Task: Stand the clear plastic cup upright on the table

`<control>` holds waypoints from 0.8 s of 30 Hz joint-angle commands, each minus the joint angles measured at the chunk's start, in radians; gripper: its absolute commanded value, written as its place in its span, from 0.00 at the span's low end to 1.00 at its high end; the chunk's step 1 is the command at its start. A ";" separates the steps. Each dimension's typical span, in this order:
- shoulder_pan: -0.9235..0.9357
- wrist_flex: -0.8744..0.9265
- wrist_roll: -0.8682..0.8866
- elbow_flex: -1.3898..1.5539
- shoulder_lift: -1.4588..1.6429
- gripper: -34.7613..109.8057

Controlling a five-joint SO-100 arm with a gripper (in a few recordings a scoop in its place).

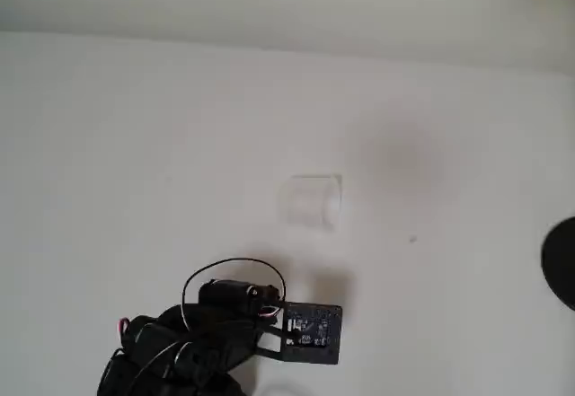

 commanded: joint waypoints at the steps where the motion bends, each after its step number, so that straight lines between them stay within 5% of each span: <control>1: -0.025 -0.071 -0.021 0.015 0.002 0.30; 11: -0.117 -0.175 -0.163 -0.072 -0.046 0.47; 17: -0.091 -0.278 -0.031 -0.411 -0.689 0.59; 24: -0.095 -0.155 0.020 -0.881 -1.262 0.63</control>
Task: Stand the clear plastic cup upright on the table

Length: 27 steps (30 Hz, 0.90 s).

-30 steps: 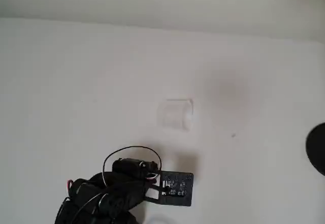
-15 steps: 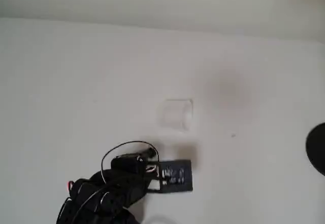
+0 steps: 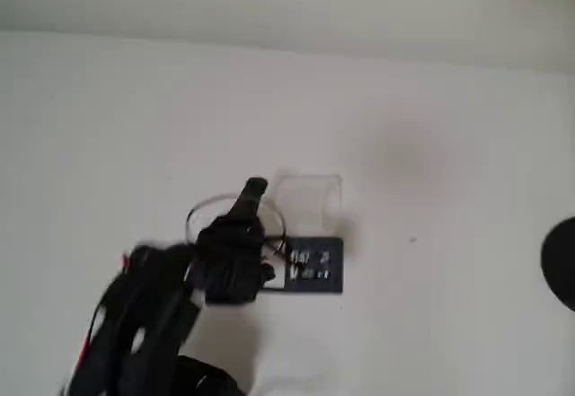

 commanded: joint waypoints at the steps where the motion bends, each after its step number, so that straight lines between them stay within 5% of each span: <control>1: 0.000 0.069 0.029 -0.370 -0.408 0.63; 11: 0.044 0.106 0.051 -0.747 -0.902 0.63; 23: 0.080 0.109 0.051 -0.937 -1.173 0.32; 27: 0.071 0.126 0.018 -0.937 -1.127 0.29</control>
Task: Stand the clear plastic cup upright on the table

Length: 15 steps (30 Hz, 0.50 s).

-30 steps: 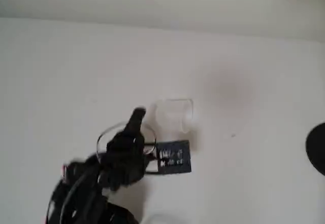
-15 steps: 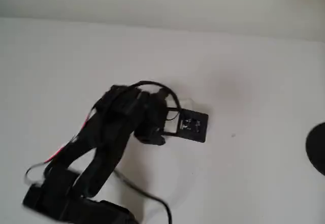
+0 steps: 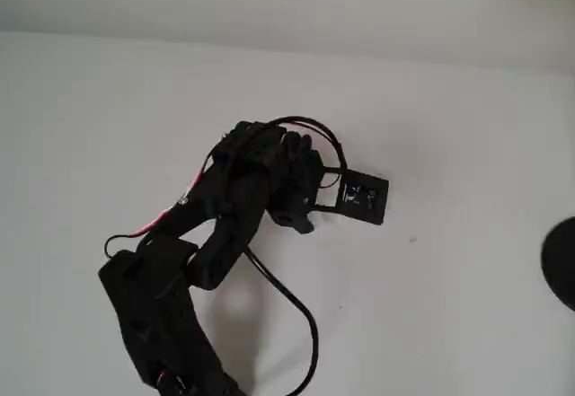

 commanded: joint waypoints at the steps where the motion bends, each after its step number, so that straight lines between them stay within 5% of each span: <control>1: 0.005 0.023 -0.041 -0.011 0.031 0.29; 15: -0.015 0.074 -0.565 0.015 0.670 0.29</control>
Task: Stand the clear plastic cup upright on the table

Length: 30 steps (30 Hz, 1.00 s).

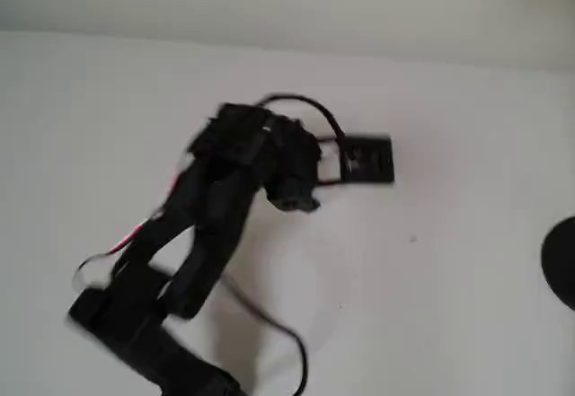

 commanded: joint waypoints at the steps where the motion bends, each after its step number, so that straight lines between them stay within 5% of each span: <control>1: 0.002 -0.049 -0.207 0.023 0.249 0.29; 11: 0.049 -1.170 -0.781 1.210 0.885 0.31; 14: 0.049 -1.384 -0.877 1.453 0.928 0.31; 21: 0.028 -1.543 -0.899 1.582 0.772 0.32; 30: 0.075 -2.215 -0.902 1.502 0.074 0.33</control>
